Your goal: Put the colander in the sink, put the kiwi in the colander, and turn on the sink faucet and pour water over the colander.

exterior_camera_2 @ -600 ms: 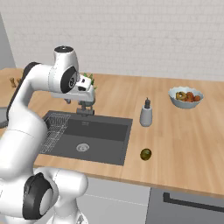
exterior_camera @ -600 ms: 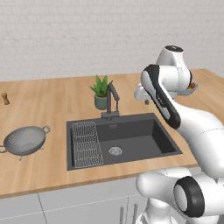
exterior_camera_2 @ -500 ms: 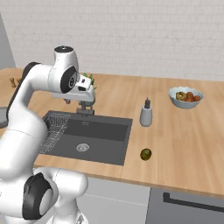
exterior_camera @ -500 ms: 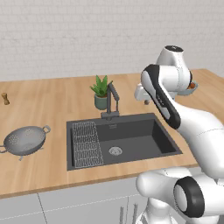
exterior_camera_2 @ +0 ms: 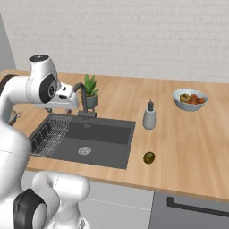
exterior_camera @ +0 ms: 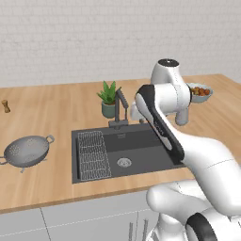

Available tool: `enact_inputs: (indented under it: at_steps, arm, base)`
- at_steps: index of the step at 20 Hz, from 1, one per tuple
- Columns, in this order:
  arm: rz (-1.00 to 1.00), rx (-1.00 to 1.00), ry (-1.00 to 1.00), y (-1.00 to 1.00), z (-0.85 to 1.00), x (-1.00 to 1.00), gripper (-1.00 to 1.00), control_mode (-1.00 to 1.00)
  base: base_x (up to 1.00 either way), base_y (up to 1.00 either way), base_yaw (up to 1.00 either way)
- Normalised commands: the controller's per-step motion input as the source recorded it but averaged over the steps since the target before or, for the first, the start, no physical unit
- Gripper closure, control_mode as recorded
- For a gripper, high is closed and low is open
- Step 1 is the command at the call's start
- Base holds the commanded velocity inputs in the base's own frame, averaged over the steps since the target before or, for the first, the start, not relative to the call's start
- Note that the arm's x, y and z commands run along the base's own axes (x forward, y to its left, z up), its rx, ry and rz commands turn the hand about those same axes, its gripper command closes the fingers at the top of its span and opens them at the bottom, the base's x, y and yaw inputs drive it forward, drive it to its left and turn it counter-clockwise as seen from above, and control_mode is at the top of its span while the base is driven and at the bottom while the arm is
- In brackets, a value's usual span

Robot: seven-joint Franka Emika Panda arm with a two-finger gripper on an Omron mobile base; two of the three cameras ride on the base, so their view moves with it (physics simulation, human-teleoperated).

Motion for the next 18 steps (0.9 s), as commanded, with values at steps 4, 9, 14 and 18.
enact_inputs:
  at_steps: [4,9,14,18]
  arm:
    - [0.00,0.00,0.00,0.63,-0.41,-0.36,-1.00,-1.00]
    - [0.00,0.03,0.01,0.81,-0.44,-0.17,-1.00,-1.00]
    - [-0.02,0.25,0.00,0.81,-0.50,0.00,-1.00,-1.00]
    - [-0.01,0.17,0.00,0.82,-0.15,0.00,-1.00,-1.00]
  base:
    - [0.00,0.00,0.00]
    - [0.00,0.00,0.00]
    - [0.00,0.00,0.00]
    - [0.00,0.00,0.00]
